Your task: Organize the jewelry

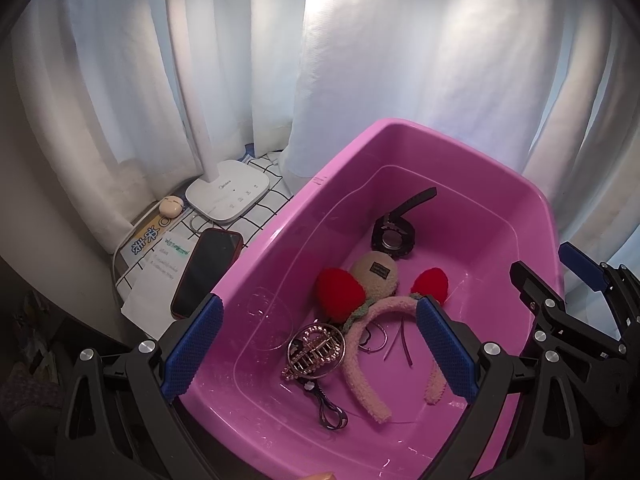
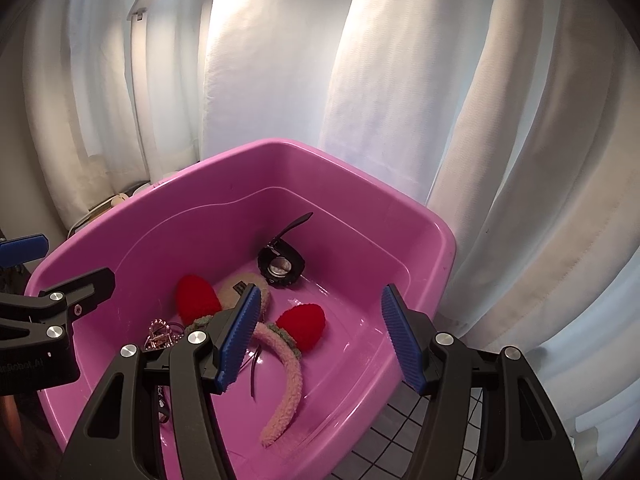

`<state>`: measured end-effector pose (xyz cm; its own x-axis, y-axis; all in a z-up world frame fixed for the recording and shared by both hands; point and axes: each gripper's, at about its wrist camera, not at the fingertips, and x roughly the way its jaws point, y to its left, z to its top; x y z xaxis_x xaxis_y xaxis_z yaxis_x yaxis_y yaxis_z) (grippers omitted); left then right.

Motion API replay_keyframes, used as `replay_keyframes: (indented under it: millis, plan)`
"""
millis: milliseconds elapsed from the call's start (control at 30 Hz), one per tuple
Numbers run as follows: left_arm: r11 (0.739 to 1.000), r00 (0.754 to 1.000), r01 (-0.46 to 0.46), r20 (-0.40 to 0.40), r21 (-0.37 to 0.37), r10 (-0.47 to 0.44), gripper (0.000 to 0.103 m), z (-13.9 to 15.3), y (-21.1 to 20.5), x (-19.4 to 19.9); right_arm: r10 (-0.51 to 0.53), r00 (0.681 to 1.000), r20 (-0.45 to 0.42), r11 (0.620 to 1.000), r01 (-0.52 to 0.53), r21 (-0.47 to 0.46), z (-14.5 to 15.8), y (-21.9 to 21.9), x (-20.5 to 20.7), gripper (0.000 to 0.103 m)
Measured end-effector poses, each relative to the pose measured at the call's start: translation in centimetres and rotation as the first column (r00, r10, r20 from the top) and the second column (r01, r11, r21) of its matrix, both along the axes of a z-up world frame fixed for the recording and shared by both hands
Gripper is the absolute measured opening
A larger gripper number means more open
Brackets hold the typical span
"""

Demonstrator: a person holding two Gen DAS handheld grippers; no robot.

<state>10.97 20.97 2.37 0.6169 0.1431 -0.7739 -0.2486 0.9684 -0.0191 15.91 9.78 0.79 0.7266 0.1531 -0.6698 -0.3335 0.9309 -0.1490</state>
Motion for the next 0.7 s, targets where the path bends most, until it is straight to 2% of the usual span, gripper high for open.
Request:
replay_keyframes:
  millis: [700]
  plan:
    - [1.0, 1.0, 0.008, 0.0, -0.001, -0.008, 0.095, 0.43, -0.08, -0.18, -0.003, 1.0, 0.0, 1.0, 0.003, 0.007, 0.26, -0.38, -0.63, 0.06]
